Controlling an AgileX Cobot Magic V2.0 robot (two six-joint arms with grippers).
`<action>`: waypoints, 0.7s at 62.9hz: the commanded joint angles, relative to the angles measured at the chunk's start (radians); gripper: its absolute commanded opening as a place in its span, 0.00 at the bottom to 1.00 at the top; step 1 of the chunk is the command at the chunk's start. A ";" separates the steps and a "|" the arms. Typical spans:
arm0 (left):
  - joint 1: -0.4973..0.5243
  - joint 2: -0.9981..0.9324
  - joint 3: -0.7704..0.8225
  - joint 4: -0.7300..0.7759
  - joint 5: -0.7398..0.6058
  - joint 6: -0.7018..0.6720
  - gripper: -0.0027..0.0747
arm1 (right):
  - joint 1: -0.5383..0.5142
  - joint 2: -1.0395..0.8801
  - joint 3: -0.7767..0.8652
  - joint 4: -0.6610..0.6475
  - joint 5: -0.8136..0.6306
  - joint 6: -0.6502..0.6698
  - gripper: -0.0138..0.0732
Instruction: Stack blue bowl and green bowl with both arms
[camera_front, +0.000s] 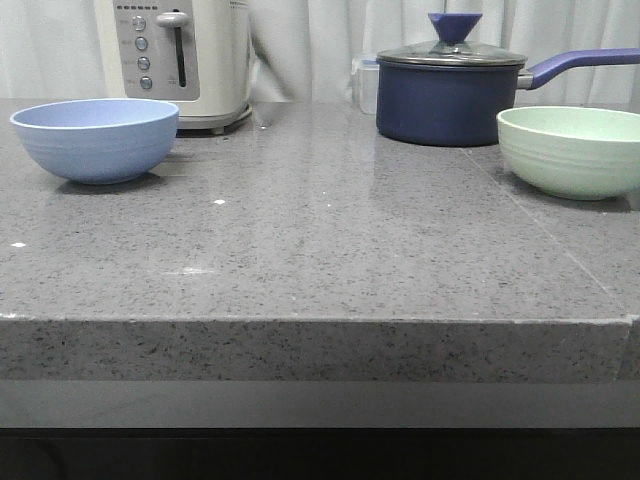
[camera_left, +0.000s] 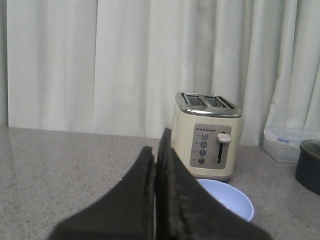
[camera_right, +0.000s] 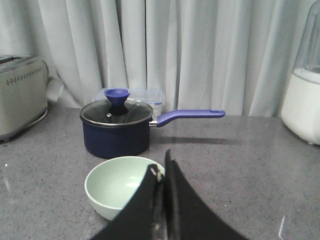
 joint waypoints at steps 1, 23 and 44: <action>-0.007 0.081 -0.094 -0.009 0.009 -0.001 0.01 | -0.005 0.087 -0.094 -0.014 0.011 -0.007 0.10; -0.007 0.276 -0.128 -0.009 0.089 -0.001 0.01 | -0.005 0.318 -0.149 -0.014 0.129 -0.007 0.10; -0.007 0.364 -0.119 -0.004 0.076 -0.001 0.02 | -0.005 0.435 -0.149 -0.014 0.158 -0.007 0.14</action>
